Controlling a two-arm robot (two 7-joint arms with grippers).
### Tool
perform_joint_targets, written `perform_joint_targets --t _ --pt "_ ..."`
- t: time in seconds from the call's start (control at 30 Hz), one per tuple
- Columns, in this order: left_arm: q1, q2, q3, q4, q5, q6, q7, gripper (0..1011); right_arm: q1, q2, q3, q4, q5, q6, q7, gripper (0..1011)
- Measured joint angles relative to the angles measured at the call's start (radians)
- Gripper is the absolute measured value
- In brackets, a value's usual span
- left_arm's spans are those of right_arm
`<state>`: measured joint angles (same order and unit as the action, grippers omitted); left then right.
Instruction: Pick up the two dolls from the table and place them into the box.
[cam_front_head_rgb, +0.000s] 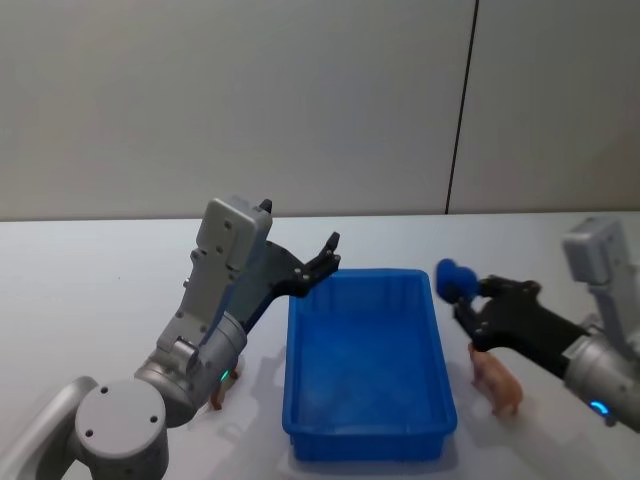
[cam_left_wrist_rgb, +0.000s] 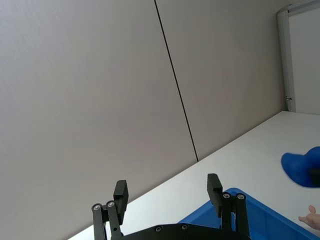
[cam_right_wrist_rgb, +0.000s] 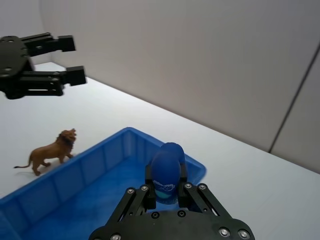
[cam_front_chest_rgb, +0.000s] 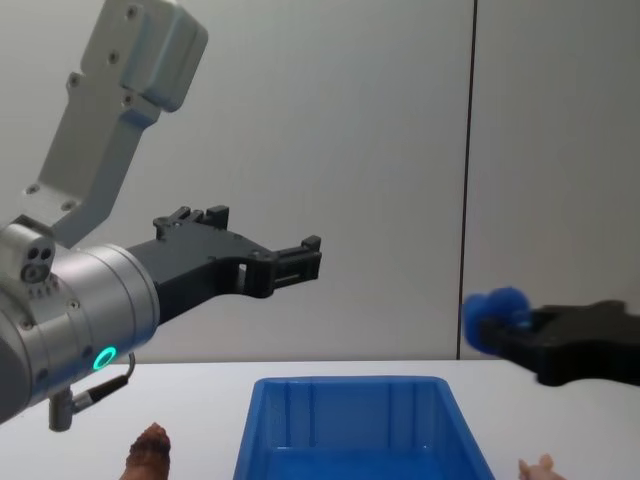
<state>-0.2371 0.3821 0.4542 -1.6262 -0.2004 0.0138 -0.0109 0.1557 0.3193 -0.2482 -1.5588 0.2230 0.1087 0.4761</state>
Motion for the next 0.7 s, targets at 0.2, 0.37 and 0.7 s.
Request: perform_joint_targets --t 0.2,0.37,0.7 --pt "0.000 0.000 0.000 0.000 0.000 0.000 0.000 1001 0.028 -0.034 -0.030 0.025 -0.015 0.023 0.035 194" --pt "0.000 0.000 0.000 0.000 0.000 0.000 0.000 1001 0.044 -0.055 -0.050 0.041 -0.028 0.039 0.058 297" --pt "0.000 0.000 0.000 0.000 0.000 0.000 0.000 1001 0.061 -0.076 -0.074 0.061 -0.043 0.055 0.074 645"
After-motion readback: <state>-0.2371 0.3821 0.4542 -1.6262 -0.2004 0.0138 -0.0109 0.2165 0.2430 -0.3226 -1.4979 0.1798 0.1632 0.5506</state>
